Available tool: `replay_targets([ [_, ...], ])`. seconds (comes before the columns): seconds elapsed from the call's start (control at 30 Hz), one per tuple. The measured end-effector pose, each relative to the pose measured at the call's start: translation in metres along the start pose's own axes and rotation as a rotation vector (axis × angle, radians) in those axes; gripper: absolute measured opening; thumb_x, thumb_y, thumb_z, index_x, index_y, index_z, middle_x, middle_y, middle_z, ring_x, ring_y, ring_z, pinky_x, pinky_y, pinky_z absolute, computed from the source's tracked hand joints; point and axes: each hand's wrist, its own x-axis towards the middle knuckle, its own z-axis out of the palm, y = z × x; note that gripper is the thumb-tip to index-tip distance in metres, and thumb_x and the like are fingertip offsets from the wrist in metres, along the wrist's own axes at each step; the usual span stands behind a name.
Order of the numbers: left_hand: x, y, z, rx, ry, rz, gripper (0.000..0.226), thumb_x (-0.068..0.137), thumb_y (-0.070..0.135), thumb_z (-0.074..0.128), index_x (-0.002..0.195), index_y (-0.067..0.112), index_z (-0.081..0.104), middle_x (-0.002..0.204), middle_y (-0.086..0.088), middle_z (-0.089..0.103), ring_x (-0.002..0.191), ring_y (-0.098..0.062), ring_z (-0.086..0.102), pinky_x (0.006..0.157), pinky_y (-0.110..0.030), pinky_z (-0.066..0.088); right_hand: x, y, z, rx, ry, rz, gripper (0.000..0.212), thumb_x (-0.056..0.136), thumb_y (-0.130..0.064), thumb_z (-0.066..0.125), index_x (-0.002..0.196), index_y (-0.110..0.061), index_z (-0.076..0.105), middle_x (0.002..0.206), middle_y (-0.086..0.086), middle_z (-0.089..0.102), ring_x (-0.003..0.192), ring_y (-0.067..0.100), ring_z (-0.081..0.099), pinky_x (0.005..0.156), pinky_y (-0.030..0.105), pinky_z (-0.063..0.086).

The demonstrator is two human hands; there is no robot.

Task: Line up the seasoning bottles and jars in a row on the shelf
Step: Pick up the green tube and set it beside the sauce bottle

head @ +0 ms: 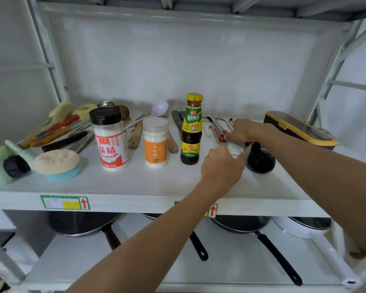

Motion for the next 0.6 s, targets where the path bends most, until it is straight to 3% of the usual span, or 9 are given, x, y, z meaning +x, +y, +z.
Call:
replay_targets([
  [0.13, -0.005, 0.004, -0.003, -0.031, 0.012, 0.013, 0.053, 0.077, 0.052, 0.063, 0.108, 0.011, 0.050, 0.101, -0.008, 0.051, 0.098, -0.027, 0.052, 0.072, -0.034, 0.044, -0.003, 0.000, -0.011, 0.147, -0.037, 0.056, 0.037, 0.082, -0.041, 0.069, 0.077, -0.009, 0.050, 0.078, 0.012, 0.063, 0.057, 0.025, 0.064, 0.043, 0.025, 0.046],
  [0.23, -0.009, 0.006, -0.008, -0.071, 0.034, 0.019, 0.054, 0.073, 0.046, 0.071, 0.107, 0.011, 0.049, 0.091, -0.001, 0.040, 0.096, -0.023, 0.050, 0.068, -0.032, 0.043, -0.013, -0.001, -0.022, 0.182, -0.017, 0.047, 0.043, 0.078, -0.045, 0.073, 0.077, -0.007, 0.053, 0.078, 0.013, 0.066, 0.057, 0.026, 0.069, 0.049, 0.030, 0.055],
  [0.4, -0.012, 0.007, -0.017, -0.038, 0.064, -0.016, 0.056, 0.070, 0.036, 0.076, 0.109, 0.009, 0.047, 0.100, -0.007, 0.047, 0.098, -0.025, 0.052, 0.065, -0.031, 0.045, -0.038, -0.016, -0.047, 0.172, 0.072, -0.044, 0.047, 0.073, -0.045, 0.078, 0.067, -0.006, 0.053, 0.068, 0.009, 0.061, 0.054, 0.021, 0.063, 0.044, 0.022, 0.042],
  [0.5, -0.017, 0.002, -0.018, -0.013, 0.081, -0.031, 0.049, 0.072, 0.031, 0.075, 0.106, 0.008, 0.049, 0.107, -0.011, 0.053, 0.098, -0.029, 0.056, 0.067, -0.034, 0.049, -0.054, -0.024, -0.055, 0.129, 0.125, -0.077, 0.046, 0.072, -0.045, 0.080, 0.075, -0.003, 0.061, 0.072, 0.010, 0.063, 0.072, 0.025, 0.062, 0.054, 0.028, 0.045],
  [0.6, -0.019, -0.002, -0.018, 0.039, 0.087, -0.042, 0.046, 0.073, 0.030, 0.074, 0.106, 0.009, 0.049, 0.108, -0.012, 0.055, 0.098, -0.030, 0.057, 0.070, -0.036, 0.049, -0.066, -0.030, -0.053, 0.140, 0.170, -0.098, 0.058, 0.068, -0.045, 0.083, 0.100, 0.000, 0.064, 0.099, 0.012, 0.066, 0.095, 0.027, 0.061, 0.078, 0.038, 0.054],
])
